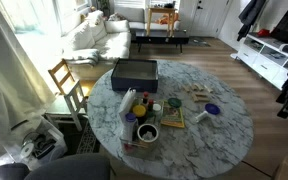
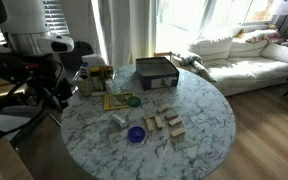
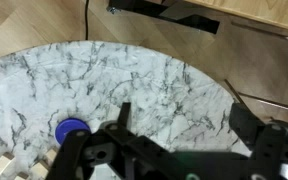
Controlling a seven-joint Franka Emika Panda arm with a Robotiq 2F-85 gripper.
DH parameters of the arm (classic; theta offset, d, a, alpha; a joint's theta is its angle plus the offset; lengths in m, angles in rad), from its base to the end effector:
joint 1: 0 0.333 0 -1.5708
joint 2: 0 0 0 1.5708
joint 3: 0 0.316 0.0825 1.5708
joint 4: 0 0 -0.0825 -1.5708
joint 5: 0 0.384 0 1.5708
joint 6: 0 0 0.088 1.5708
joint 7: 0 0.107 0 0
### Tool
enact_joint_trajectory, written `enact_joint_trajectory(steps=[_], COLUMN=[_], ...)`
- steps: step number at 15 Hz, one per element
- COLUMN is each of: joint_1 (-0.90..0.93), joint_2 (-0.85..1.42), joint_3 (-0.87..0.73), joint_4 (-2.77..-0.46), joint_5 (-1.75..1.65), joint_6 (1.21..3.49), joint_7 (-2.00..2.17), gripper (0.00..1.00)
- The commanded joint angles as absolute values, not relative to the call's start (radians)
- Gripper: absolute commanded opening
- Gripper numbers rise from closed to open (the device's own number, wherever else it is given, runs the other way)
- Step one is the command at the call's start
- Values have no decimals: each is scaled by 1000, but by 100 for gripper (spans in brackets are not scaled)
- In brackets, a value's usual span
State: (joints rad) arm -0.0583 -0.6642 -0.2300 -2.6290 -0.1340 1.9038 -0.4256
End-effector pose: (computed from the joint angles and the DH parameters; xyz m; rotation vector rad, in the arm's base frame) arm 0.3236 -0.1055 0.4430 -3.0801 -0.3691 0.0948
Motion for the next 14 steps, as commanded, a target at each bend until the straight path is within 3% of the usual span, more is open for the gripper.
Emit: enact_joint_trajectory(steps=[1,7,14], joint_1=[-61,-61,199], joint_2=[-663,-663,-439], joint_3=[-227,-227,-145], joint_4=[-2628,-2628,-2561], joint_5=[-132,-132,96], joint_6=[1902,1902,2296], joint_7=[-427,-427,-517], gripper=[100,100,100])
